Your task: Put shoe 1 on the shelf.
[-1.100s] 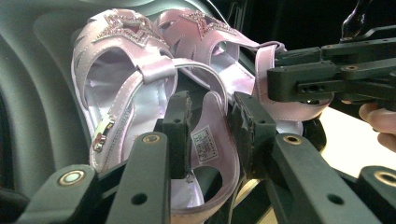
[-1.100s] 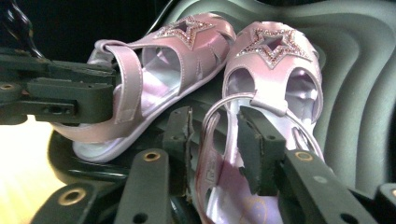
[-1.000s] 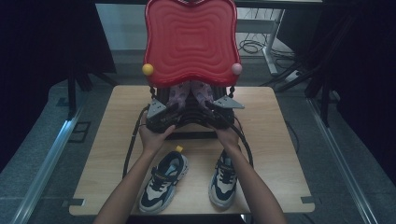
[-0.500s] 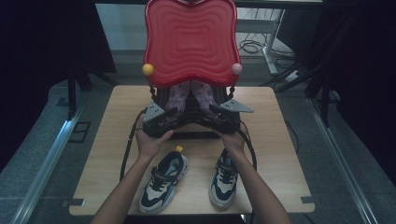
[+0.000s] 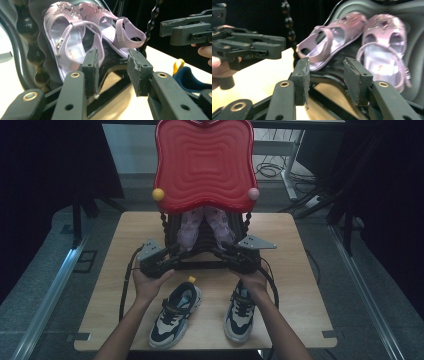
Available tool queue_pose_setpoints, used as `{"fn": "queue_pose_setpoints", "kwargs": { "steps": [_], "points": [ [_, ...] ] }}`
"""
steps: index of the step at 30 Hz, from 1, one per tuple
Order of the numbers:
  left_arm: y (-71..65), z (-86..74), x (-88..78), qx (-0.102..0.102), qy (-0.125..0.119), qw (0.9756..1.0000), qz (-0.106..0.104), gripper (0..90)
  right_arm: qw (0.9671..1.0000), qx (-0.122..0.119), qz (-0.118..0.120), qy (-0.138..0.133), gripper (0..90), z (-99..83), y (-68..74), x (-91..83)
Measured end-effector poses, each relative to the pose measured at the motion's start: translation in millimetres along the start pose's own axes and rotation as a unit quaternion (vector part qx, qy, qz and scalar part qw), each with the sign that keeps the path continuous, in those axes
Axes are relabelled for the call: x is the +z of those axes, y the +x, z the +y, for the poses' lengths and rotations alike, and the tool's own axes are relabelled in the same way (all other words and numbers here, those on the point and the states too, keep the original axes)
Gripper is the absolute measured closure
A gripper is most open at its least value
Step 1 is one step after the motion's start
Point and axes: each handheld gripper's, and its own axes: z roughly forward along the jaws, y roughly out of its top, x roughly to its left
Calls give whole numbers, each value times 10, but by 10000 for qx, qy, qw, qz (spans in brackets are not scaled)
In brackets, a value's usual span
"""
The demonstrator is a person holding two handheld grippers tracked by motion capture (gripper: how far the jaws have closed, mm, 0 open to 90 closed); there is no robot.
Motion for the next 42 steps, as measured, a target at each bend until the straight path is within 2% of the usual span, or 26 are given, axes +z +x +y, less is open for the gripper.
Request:
{"fn": "queue_pose_setpoints", "kwargs": {
  "steps": [3,6,13,15,20,28,32,42],
  "points": [
    [-13,-55,-84,-139,90,9998,-77,589,10000,-8,-77,27,549,-20,43,-52],
    [-29,-103,-151,-161,185,9997,-74,568,9999,93,-91,11,546,-62,63,-114],
    [-95,-221,-316,-181,216,9994,-195,531,9997,237,-62,-4,529,-147,69,-315],
    [-117,-259,-350,-182,287,9991,-243,516,9996,248,-87,68,522,-168,86,-369],
    [-174,-334,-444,-163,410,9986,-282,504,9996,203,41,187,513,-238,138,-435],
    [-240,-451,-575,-297,539,9973,-407,482,9994,194,245,177,513,-380,199,-537],
    [-247,-468,-629,-237,487,9978,-374,479,9995,238,197,46,516,-441,209,-603],
    [-286,-487,-880,-215,454,9978,-440,470,9994,243,245,12,508,-589,200,-845]
  ]
}}
